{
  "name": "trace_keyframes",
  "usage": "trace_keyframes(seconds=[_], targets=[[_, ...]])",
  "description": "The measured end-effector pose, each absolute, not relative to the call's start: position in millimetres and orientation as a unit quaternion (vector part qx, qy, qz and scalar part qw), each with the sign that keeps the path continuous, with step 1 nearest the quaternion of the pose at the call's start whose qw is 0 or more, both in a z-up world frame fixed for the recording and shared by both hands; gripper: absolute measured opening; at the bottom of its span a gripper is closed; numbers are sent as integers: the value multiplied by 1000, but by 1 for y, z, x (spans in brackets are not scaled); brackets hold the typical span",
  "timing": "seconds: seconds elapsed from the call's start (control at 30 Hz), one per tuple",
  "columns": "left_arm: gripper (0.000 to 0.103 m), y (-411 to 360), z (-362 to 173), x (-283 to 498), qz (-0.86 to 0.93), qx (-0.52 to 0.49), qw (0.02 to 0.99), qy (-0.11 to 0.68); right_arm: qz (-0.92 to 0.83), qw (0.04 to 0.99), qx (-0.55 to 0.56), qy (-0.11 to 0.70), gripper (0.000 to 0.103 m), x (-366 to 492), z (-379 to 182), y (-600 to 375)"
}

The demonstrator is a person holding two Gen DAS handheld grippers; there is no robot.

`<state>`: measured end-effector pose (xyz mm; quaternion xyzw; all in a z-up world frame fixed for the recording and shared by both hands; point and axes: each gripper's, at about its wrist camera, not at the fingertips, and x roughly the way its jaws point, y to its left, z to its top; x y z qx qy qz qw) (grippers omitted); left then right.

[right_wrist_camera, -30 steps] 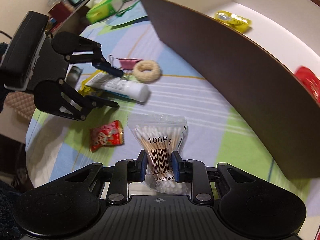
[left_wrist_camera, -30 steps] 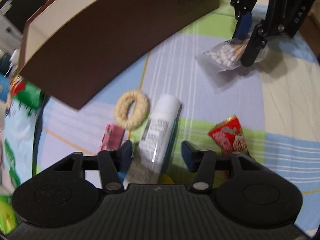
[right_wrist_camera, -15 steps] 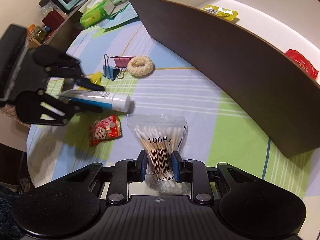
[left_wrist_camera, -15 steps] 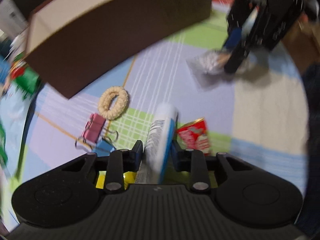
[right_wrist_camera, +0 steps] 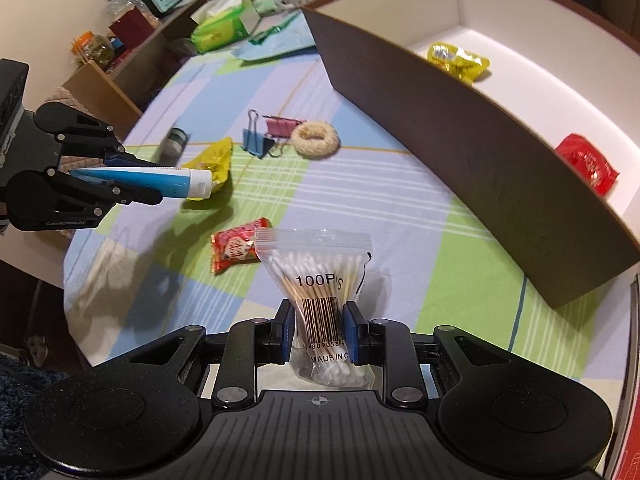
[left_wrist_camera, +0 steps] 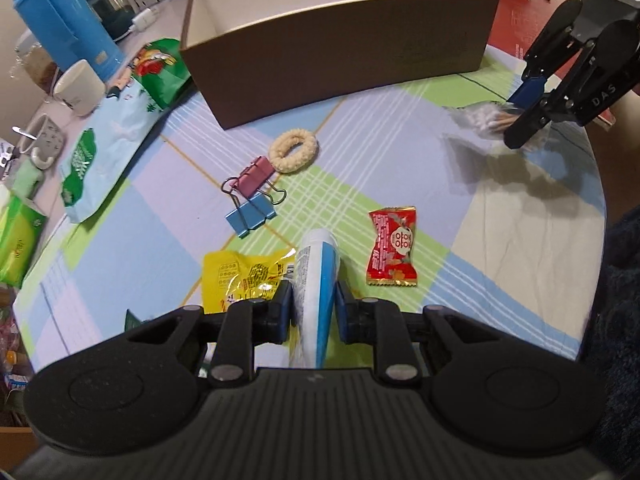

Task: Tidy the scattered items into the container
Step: 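Carry the swab bag and toothpaste over the box and release both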

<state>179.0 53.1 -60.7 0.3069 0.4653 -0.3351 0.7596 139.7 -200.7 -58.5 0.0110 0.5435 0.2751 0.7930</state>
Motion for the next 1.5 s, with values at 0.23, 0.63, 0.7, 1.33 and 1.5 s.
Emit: trace_keyframes(seconds=[0.23,0.63,0.7,1.33,1.5], targets=[[18,56,-41,159,-331,299,773,450,281,800,18,530,25,126,-45,-206],[18,53,-10,145,-330,299,787,427,287,809,23,512,25,114,-19,-223],[18,51,-3,145,-329,297,791,421,287,811,24,509,25,114,-16,-227],[18,14,55,168,-340,310,814,355,303,836,3,458,25,138,41,-269],[18,-5,68,181,-343,327,816,331,292,850,-14,438,25,152,60,-287]])
